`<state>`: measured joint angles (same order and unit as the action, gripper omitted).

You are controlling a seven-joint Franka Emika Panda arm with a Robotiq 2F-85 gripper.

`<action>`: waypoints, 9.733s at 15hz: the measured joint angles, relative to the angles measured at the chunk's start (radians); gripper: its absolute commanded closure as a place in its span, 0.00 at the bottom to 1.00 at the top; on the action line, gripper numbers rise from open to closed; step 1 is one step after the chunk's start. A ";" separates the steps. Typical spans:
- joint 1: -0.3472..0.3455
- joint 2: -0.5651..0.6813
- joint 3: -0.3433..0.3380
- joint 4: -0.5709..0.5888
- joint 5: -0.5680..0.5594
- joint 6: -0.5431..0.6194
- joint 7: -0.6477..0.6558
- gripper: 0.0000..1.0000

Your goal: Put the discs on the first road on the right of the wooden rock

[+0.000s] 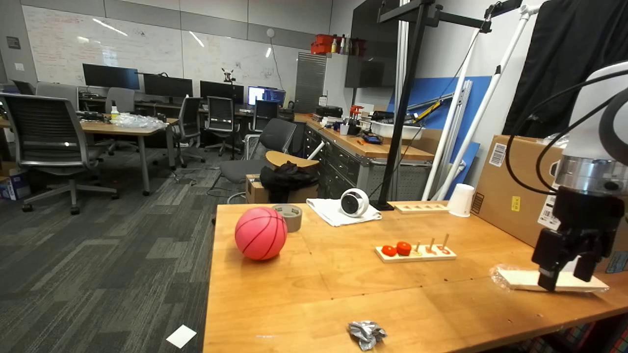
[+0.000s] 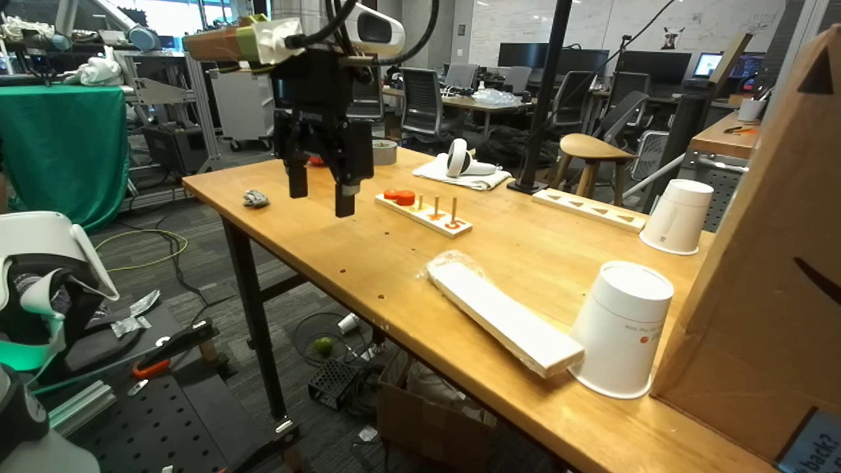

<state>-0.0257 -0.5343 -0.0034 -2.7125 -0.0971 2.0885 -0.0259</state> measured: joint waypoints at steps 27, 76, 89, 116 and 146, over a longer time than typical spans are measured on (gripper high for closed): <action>0.202 0.658 0.082 0.571 0.176 0.287 -1.118 0.00; 0.128 0.895 0.143 0.749 -0.051 0.218 -1.527 0.83; 0.067 0.703 0.076 0.706 -0.091 0.212 -1.419 0.83; 0.007 0.741 0.013 0.655 -0.098 0.212 -1.328 0.83; 0.082 0.687 0.134 0.568 0.013 0.239 -1.270 0.00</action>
<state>0.0563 0.1531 0.1303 -2.1446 -0.0842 2.3271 -1.2959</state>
